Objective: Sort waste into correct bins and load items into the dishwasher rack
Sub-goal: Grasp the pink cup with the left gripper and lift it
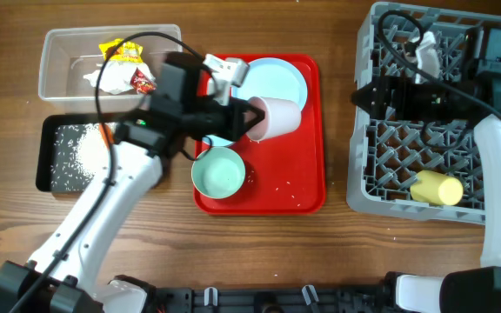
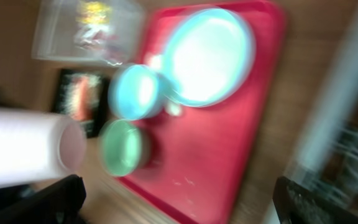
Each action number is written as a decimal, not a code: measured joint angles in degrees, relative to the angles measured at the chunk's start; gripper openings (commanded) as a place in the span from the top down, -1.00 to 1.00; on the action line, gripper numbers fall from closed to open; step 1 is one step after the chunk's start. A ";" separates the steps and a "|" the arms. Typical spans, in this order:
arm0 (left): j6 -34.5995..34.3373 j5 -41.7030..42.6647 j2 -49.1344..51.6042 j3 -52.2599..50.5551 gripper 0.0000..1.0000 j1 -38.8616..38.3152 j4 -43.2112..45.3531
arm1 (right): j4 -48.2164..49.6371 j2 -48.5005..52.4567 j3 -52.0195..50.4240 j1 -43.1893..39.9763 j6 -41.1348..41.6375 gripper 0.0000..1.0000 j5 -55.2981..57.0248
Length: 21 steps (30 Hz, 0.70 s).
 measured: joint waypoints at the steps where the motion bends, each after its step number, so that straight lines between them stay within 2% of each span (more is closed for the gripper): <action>1: 1.60 8.22 0.15 -0.02 0.92 2.75 -0.35 | 1.25 -0.02 -1.84 0.00 -3.45 -0.99 -6.62; 4: 6.27 26.05 0.24 -0.02 0.92 6.38 -0.63 | 4.04 -0.02 -6.91 0.11 -12.90 -1.00 -26.29; 7: 8.85 33.55 0.24 -0.02 0.92 6.14 -0.57 | 7.50 -0.04 -10.14 3.08 -17.44 -0.99 -36.20; 12: 10.03 37.31 0.24 -0.02 0.92 5.42 0.44 | 15.78 -0.07 -12.07 13.53 -17.94 -0.96 -40.85; 16: 10.82 38.29 0.22 -0.02 0.92 6.12 0.44 | 19.10 -0.07 -12.15 15.28 -14.27 -0.91 -41.83; 21: 11.04 33.44 -0.35 0.02 0.92 6.12 0.44 | 20.50 -0.04 -12.24 15.39 -13.86 -0.92 -39.43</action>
